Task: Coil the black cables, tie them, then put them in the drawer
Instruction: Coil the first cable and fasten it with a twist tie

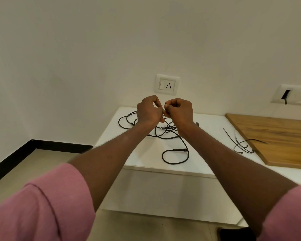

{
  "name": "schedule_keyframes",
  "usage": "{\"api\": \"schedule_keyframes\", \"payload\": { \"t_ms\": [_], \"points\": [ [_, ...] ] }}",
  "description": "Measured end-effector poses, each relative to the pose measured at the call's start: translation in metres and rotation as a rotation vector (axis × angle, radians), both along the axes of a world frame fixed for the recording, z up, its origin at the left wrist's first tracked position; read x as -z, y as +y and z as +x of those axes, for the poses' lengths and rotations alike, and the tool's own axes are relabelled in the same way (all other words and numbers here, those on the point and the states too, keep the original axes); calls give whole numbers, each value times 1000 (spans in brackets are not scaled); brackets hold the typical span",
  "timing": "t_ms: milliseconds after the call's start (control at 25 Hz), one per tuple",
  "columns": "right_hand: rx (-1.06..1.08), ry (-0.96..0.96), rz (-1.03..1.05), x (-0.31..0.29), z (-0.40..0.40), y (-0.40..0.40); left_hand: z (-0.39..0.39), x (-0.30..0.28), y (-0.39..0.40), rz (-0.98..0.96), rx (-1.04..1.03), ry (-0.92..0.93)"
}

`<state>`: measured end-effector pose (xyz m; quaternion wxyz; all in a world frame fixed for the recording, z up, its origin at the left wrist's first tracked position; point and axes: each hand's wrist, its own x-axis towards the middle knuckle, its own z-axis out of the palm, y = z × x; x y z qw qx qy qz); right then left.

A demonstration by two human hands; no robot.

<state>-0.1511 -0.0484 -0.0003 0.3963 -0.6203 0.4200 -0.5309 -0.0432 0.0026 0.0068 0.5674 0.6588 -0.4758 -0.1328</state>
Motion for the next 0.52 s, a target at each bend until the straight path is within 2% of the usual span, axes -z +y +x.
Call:
{"api": "schedule_keyframes", "payload": {
  "t_ms": [280,520],
  "points": [
    [-15,65,-6,1,-2,1,1,1,0,3,31,-24],
    [-7,77,6,-2,-10,0,3,1,-2,54,73,50]
  ]
}}
